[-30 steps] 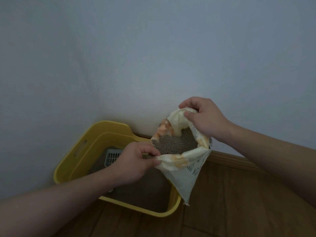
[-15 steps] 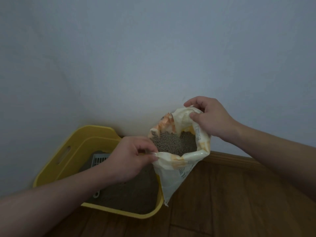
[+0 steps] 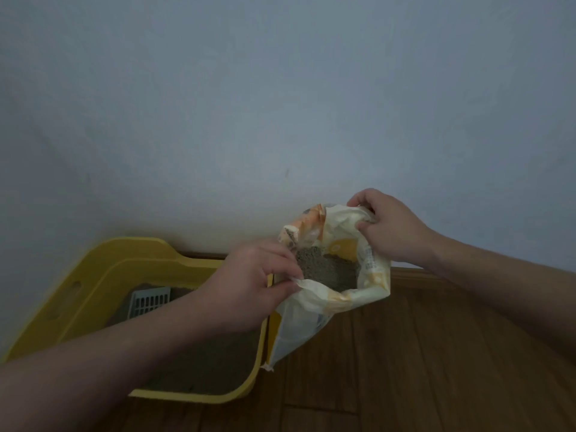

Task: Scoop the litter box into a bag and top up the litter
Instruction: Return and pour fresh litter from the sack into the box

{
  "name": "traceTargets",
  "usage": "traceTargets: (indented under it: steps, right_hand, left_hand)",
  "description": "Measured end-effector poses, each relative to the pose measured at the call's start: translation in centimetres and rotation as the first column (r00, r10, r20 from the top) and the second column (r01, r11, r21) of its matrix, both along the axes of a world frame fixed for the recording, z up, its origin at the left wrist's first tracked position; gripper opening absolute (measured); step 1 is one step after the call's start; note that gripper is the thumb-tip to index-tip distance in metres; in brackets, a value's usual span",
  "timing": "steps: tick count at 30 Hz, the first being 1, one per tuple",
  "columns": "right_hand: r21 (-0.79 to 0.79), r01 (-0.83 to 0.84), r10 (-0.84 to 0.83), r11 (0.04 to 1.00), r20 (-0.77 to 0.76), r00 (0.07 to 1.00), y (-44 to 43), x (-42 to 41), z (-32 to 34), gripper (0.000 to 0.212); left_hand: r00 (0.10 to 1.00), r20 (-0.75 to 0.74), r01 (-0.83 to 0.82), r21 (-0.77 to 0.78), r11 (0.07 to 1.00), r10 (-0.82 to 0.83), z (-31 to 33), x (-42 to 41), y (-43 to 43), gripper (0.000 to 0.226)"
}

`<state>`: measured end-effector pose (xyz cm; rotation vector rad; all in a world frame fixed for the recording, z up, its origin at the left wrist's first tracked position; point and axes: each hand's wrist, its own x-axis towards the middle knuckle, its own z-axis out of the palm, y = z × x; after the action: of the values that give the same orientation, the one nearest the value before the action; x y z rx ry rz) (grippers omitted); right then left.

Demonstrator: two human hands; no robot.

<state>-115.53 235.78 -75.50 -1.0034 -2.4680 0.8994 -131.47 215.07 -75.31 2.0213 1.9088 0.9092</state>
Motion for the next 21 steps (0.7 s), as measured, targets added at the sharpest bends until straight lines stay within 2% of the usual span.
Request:
traceTargets:
  steps: [12,21]
  right_hand:
    - [-0.021,0.05,-0.049,0.999,0.042,0.998,1.7,2.9,-2.5,0.03]
    - [-0.05,-0.031,0.036,0.998,0.096,0.995,1.6,3.7,-7.1,0.029]
  left_hand:
    - [0.988,-0.096,0.119,-0.044,0.992,-0.123,-3.8,1.9,2.1,0.008]
    - [0.981,-0.096,0.149,-0.18,0.972,-0.168,-8.4,2.1,1.4,0.013]
